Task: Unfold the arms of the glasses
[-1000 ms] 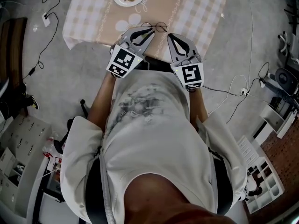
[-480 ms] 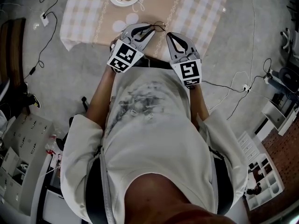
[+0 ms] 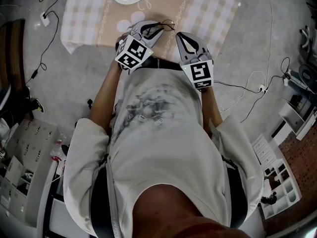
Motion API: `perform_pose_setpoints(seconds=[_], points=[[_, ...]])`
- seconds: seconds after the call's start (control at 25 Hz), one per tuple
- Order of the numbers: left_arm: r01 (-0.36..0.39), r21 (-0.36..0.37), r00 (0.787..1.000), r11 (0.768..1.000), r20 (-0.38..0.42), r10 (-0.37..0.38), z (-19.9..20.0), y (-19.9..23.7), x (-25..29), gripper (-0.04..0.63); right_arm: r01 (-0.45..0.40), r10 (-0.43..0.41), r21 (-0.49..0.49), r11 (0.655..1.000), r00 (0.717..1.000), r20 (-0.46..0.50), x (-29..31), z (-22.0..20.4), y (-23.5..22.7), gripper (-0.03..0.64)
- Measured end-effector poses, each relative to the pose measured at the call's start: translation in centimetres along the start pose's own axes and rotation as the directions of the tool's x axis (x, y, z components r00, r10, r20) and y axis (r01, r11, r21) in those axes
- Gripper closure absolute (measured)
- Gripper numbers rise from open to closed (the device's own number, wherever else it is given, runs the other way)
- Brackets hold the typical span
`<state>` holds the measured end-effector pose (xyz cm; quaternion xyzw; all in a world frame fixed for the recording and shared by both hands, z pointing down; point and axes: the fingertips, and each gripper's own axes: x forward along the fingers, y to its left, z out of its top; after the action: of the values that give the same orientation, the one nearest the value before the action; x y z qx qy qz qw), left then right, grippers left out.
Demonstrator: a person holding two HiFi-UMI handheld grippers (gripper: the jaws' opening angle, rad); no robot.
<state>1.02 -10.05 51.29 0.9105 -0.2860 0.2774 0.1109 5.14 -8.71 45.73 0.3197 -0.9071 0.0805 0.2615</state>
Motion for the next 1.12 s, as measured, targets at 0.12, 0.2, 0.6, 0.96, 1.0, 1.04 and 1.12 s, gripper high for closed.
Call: perform_pose_setpoints(seconds=[0.12,0.2,0.6,0.96,1.0,1.04,1.12], points=[[0.013,0.014,1.0,1.0,-0.026,-0.013,-0.7,-0.1,0.8,0.506,0.001,-0.001,0.003,1.0,1.0,-0.01,0.1,-0.4,-0.1,0.598],[0.022,0.028,0.999,0.999,-0.049,-0.021,-1.3,-0.1,1.3,0.506,0.003,-0.003,0.006,1.0,1.0,-0.014,0.2,-0.6,-0.2,0.598],[0.073,0.099,0.989,0.992,-0.133,-0.059,-3.2,0.4,2.6,0.495,0.011,-0.01,0.017,1.0,0.999,-0.033,0.3,-1.4,-0.6,0.598],[0.104,0.129,0.98,0.986,-0.184,-0.079,-4.6,0.4,4.0,0.492,0.002,-0.001,0.022,1.0,0.999,-0.051,0.8,-2.1,-0.8,0.598],[0.107,0.133,0.979,0.985,-0.189,-0.081,-4.7,0.4,4.1,0.493,0.002,-0.001,0.023,1.0,0.999,-0.052,0.8,-2.2,-0.8,0.598],[0.11,0.135,0.977,0.985,-0.194,-0.082,-4.8,0.5,4.3,0.494,0.003,-0.001,0.023,1.0,0.999,-0.053,0.8,-2.3,-0.9,0.598],[0.117,0.138,0.975,0.983,-0.205,-0.088,-5.1,0.6,4.5,0.494,0.004,-0.003,0.024,1.0,0.998,-0.055,0.7,-2.4,-1.1,0.598]])
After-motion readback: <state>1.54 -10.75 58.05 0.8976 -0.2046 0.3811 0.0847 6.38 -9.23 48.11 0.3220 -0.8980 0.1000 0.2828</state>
